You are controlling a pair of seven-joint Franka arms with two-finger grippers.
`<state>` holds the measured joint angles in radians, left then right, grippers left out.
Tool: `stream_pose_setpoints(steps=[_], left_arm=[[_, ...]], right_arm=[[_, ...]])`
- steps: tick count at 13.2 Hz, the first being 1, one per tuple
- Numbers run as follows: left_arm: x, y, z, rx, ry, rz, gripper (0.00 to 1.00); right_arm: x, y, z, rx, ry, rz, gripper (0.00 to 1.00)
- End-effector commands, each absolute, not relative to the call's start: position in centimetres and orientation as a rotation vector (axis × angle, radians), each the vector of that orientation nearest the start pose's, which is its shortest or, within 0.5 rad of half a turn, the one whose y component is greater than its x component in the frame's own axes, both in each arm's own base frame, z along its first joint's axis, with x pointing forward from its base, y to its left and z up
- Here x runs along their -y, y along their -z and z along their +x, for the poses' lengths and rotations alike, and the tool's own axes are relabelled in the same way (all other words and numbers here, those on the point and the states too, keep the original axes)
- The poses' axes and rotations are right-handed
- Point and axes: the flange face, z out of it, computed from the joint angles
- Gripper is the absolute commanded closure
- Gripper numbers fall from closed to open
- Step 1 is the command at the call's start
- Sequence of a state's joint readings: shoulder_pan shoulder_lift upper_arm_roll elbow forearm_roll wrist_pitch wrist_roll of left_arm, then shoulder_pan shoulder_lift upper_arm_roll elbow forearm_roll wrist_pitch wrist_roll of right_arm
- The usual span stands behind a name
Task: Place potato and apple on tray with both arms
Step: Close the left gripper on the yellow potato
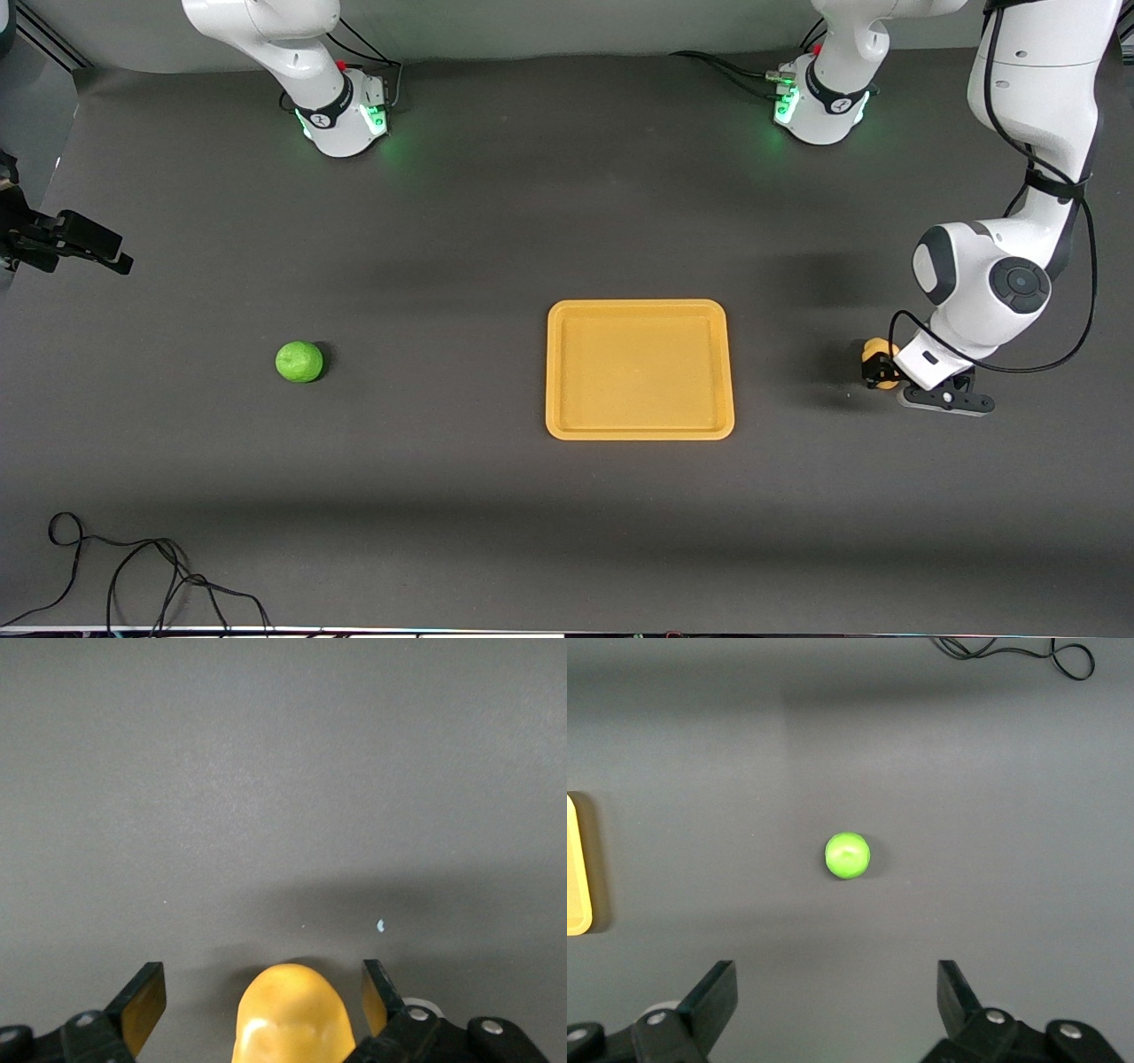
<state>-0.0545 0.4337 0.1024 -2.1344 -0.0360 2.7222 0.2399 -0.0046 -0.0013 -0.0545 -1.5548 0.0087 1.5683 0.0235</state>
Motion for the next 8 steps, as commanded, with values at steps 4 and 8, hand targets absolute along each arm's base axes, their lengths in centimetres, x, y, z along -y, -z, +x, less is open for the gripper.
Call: stream_pose_setpoints(steps=[4, 8], left_arm=[[-3.5, -20.2, 56.7, -0.283, 0.254, -3.068, 0.04], [-3.4, -19.0, 56.4, -0.272, 0.27, -3.065, 0.38]], right_arm=[[3.1, -63.5, 55.1, -0.094, 0.015, -3.132, 0.0], [3.1, -63.5, 55.1, -0.096, 0.015, -3.132, 0.0]])
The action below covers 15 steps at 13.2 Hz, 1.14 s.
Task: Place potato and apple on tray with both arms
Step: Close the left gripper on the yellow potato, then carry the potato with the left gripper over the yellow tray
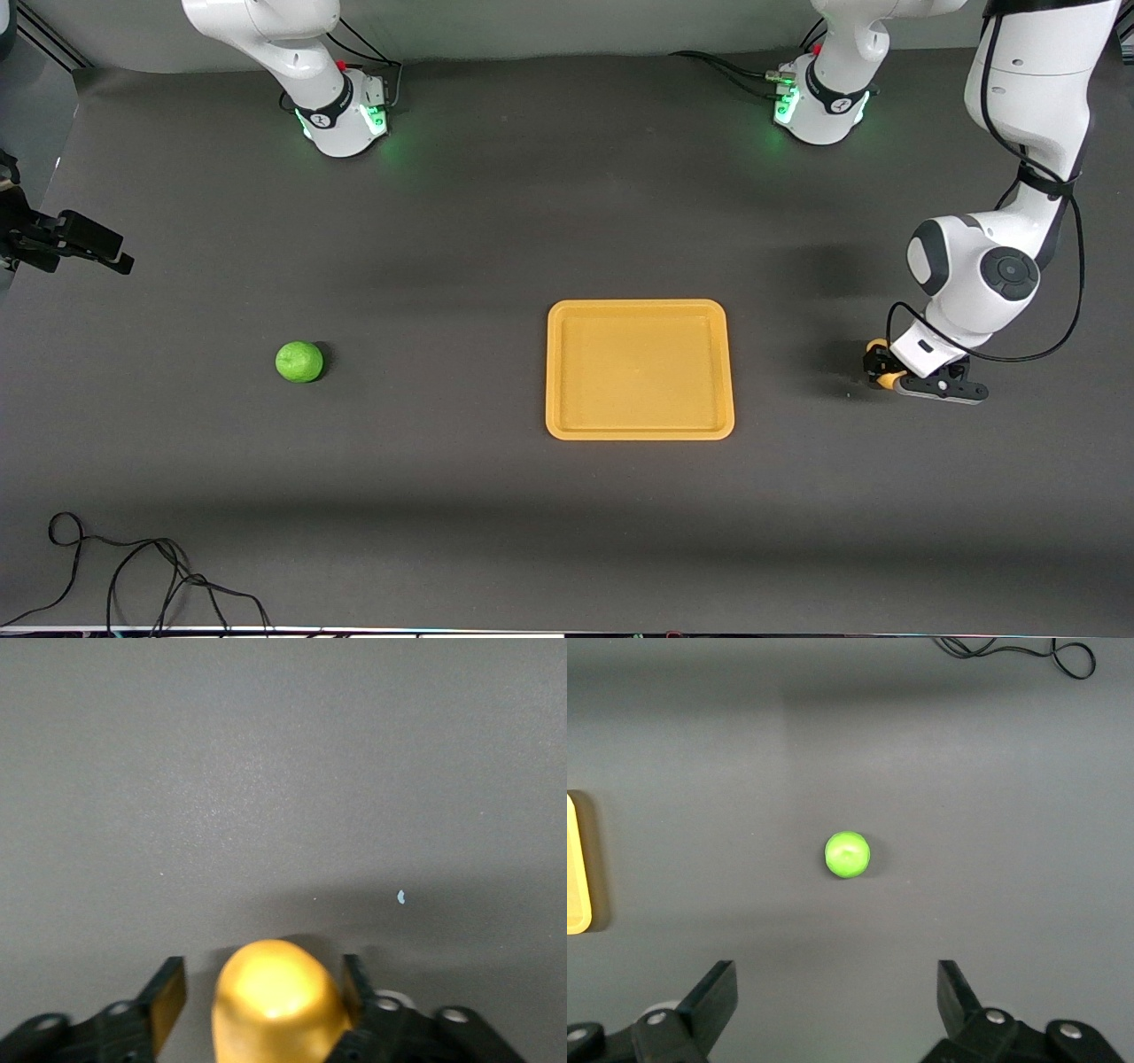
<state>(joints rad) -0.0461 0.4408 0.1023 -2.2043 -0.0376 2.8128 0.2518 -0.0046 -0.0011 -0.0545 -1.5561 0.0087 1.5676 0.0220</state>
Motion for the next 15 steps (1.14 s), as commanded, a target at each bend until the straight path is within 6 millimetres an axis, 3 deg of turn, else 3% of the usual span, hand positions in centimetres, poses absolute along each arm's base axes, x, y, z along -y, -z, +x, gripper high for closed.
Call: stream_pose_setpoints(steps=[1, 3, 9, 13, 15], left_arm=[[-3.3, -19.0, 56.4, -0.278, 0.27, -3.064, 0.47], [-2.8, -18.9, 56.4, -0.272, 0.268, -3.067, 0.56], [-1.2, -20.1, 56.8, -0.187, 0.267, -3.089, 0.59], [5.9, -23.2, 56.9, -0.046, 0.211, -3.146, 0.58], [10.7, -24.6, 56.8, 0.03, 0.186, -3.163, 0.58]], right_arm=[[3.1, -63.5, 55.1, -0.094, 0.015, -3.132, 0.0], [3.1, -63.5, 55.1, -0.094, 0.015, -3.132, 0.0], [3.1, -63.5, 55.1, -0.094, 0.015, -3.132, 0.0], [3.1, -63.5, 55.1, -0.094, 0.015, -3.132, 0.0], [3.1, -63.4, 55.1, -0.094, 0.012, -3.132, 0.0]])
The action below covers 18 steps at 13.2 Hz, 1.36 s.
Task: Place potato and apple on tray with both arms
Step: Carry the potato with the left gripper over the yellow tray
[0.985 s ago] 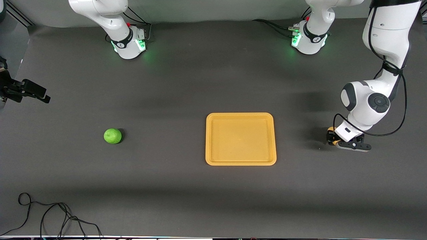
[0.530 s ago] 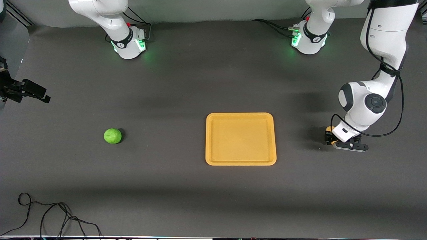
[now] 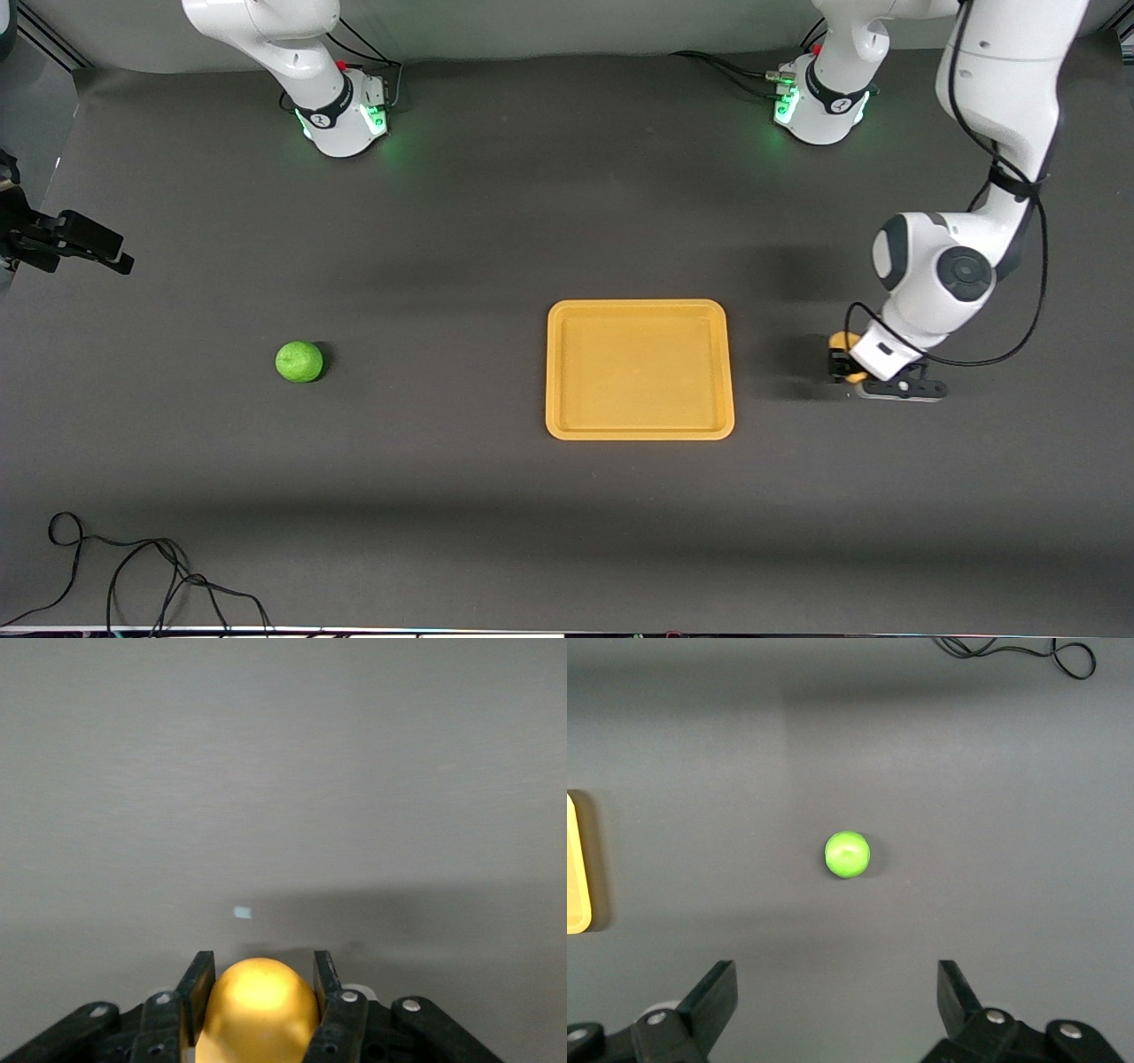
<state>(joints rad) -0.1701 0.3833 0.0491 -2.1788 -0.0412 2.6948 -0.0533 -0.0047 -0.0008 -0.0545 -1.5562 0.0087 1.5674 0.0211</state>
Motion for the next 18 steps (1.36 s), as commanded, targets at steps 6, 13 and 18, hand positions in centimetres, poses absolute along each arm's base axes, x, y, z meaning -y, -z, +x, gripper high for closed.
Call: stream_pose_setpoints(steps=[6, 13, 18], left_arm=[[25.3, -24.7, 56.8, 0.274, 0.198, -3.191, 0.58], [31.2, -20.2, 57.8, 0.36, 0.201, -3.187, 0.58], [31.2, -19.0, 57.8, 0.366, 0.228, -3.187, 0.06]], right_arm=[[3.3, -63.3, 55.1, -0.101, 0.01, -3.132, 0.0], [3.4, -63.1, 55.1, -0.101, 0.005, -3.132, 0.0], [3.5, -63.1, 55.1, -0.103, 0.005, -3.132, 0.0]])
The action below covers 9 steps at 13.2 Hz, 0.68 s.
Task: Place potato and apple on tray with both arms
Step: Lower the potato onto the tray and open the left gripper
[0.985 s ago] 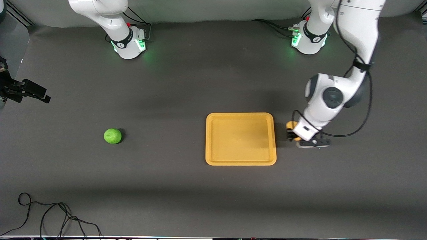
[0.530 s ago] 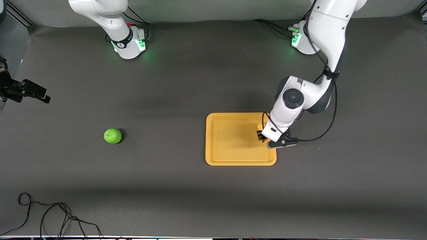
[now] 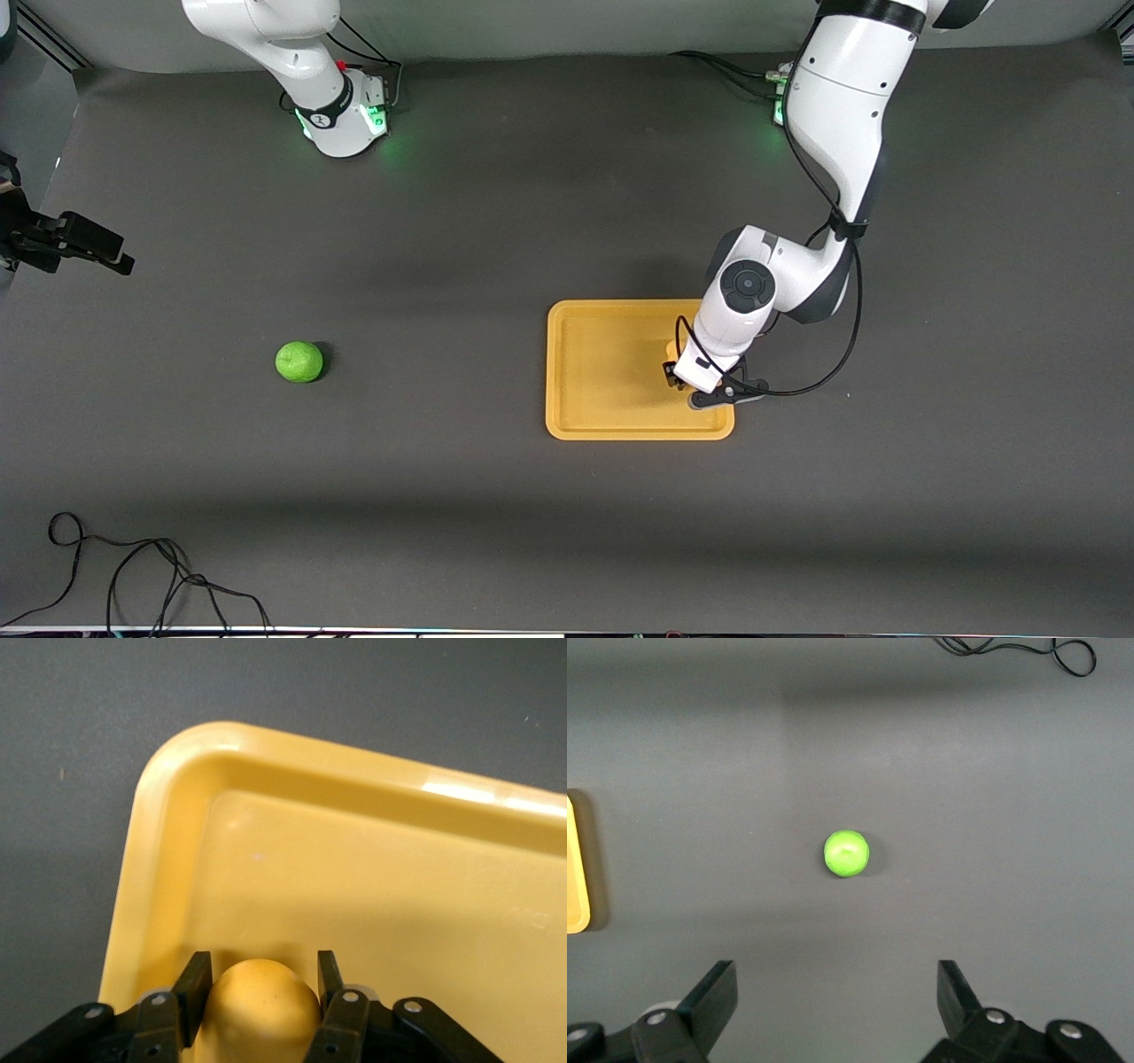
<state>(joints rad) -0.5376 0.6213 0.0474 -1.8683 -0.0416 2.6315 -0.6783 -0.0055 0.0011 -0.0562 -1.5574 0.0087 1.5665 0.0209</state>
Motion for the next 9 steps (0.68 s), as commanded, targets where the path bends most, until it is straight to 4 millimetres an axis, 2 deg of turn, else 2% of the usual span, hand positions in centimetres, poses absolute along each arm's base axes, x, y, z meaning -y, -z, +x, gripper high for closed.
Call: stream_pose_setpoints(steps=[1, 7, 9], left_arm=[[31.2, -19.0, 57.8, 0.366, 0.228, -3.187, 0.01], [31.1, -20.2, 58.1, 0.381, 0.226, -3.185, 0.0], [30.9, -21.9, 58.3, 0.385, 0.197, -3.175, 0.0]], right_arm=[[3.5, -63.1, 55.1, -0.103, 0.005, -3.132, 0.0], [3.6, -63.1, 55.1, -0.106, 0.005, -3.132, 0.0], [3.6, -63.1, 55.1, -0.106, 0.005, -3.132, 0.0]])
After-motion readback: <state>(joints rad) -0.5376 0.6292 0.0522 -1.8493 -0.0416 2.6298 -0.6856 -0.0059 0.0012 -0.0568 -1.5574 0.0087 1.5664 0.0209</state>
